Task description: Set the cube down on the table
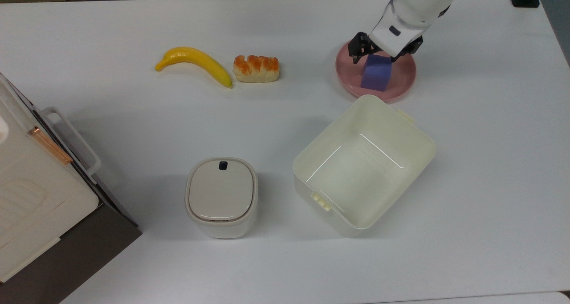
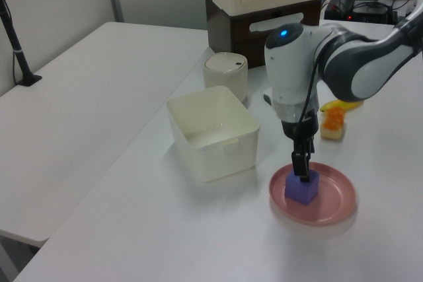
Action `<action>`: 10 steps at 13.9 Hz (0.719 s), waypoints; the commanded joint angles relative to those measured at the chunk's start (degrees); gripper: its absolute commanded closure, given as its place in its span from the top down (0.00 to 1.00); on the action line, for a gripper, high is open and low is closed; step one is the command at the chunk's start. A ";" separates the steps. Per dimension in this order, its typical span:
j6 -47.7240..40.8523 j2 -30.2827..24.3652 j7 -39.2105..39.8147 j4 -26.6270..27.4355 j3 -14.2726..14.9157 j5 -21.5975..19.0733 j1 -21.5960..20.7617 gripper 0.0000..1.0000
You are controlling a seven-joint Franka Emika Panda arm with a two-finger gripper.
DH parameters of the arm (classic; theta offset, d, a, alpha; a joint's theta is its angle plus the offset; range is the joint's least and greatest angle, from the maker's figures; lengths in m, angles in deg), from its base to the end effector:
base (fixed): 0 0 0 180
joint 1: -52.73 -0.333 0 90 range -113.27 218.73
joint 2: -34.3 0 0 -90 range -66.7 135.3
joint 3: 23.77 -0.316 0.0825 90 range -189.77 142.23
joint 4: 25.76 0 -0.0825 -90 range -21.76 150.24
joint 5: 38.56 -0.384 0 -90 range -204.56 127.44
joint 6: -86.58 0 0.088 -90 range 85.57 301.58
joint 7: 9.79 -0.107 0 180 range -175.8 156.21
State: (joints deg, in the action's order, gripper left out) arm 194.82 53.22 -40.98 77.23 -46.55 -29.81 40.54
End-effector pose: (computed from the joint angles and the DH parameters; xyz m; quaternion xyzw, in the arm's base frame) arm 0.5151 0.3276 0.3613 0.9926 0.0613 -0.0844 0.0621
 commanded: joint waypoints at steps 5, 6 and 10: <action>1.45 1.82 -2.82 0.62 -0.42 2.85 -0.64 1.00; 1.45 1.91 -3.08 0.63 -0.42 2.85 -0.64 1.00; 1.62 2.52 -3.53 0.80 -0.51 2.85 -0.64 0.89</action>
State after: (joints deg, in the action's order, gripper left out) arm 195.32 55.40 -42.49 77.21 -47.05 -28.43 40.43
